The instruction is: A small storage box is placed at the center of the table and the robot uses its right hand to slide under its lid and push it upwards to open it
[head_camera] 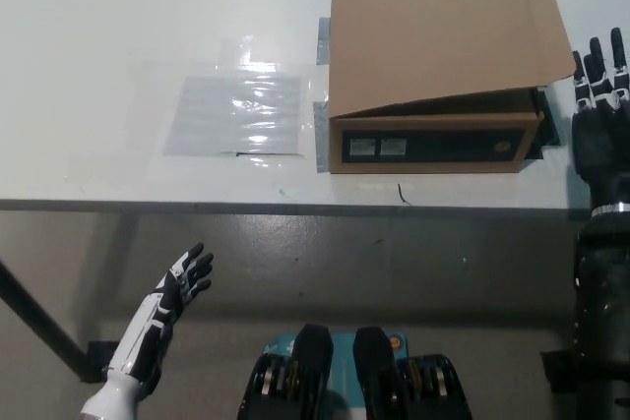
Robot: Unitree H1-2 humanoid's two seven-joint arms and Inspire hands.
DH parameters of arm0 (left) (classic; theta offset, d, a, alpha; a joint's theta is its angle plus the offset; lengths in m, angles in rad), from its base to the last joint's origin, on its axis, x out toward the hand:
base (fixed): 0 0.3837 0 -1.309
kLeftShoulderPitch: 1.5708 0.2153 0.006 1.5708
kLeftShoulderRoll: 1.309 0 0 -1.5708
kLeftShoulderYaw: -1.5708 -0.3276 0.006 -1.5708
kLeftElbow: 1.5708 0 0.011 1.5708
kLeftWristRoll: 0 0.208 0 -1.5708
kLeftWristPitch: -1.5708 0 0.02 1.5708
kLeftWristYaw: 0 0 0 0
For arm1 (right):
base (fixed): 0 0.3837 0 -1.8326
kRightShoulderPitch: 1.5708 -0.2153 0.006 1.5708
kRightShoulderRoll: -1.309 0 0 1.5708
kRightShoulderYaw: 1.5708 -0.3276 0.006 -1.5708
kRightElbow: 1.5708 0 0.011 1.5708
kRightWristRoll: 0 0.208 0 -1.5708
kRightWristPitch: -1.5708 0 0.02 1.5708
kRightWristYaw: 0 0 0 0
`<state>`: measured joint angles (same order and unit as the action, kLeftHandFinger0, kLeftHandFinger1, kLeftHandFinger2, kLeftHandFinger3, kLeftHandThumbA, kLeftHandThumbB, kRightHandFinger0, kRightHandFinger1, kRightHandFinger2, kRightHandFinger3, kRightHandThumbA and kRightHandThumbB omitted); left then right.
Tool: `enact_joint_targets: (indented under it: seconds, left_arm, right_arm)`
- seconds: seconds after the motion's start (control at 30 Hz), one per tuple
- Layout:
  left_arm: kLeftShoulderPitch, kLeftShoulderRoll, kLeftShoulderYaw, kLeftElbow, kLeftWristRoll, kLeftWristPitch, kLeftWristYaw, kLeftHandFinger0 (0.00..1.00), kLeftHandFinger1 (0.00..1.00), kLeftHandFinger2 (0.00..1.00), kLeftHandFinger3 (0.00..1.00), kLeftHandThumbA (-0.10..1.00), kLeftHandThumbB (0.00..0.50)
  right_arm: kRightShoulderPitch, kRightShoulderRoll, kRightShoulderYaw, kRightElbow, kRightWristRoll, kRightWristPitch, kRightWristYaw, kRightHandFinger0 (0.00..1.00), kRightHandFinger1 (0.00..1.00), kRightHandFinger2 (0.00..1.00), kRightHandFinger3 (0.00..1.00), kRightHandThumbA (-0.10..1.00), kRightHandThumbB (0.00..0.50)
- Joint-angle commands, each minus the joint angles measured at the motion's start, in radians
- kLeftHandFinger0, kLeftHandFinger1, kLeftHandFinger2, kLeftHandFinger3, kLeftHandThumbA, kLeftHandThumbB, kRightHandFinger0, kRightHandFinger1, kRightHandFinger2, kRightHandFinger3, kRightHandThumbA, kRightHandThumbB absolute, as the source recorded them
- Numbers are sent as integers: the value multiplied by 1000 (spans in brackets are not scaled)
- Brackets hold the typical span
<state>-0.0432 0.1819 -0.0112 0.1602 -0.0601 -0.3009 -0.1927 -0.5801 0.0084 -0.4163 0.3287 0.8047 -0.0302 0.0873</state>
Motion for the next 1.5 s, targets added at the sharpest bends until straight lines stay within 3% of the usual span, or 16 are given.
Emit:
enact_joint_targets:
  seconds: [0.0, 0.23, 0.6, 1.0, 1.27, 1.47]
  left_arm:
    - [-12, 15, -4, -18, -6, -23, -16, 1000, 1000, 1000, 1000, 1000, 306]
    - [-12, 15, -6, -21, -4, -18, -17, 1000, 1000, 1000, 1000, 1000, 302]
    - [-14, 15, -7, -22, -4, -15, -16, 1000, 1000, 1000, 1000, 1000, 319]
    - [-14, 14, -6, -19, -3, -18, -14, 1000, 1000, 1000, 1000, 1000, 317]
    - [-13, 15, -6, -24, 3, -20, -11, 1000, 1000, 1000, 1000, 1000, 314]
    - [-16, 15, -9, -27, 1, -16, -16, 1000, 1000, 1000, 1000, 1000, 318]
  right_arm:
    - [-57, 2, -11, 1, 27, 3, 9, 1000, 1000, 1000, 1000, 1000, 292]
    - [-55, 25, 21, -6, 2, 8, 19, 1000, 1000, 1000, 1000, 1000, 254]
    - [-44, 81, 56, -48, -8, 36, -13, 1000, 1000, 1000, 1000, 1000, 260]
    - [-72, 89, 61, -91, 14, 63, -22, 1000, 1000, 1000, 1000, 1000, 313]
    - [-112, 112, 63, -115, 26, 80, -38, 1000, 1000, 1000, 1000, 1000, 269]
    - [-157, 134, 76, -89, 14, 88, -37, 1000, 1000, 1000, 1000, 1000, 284]
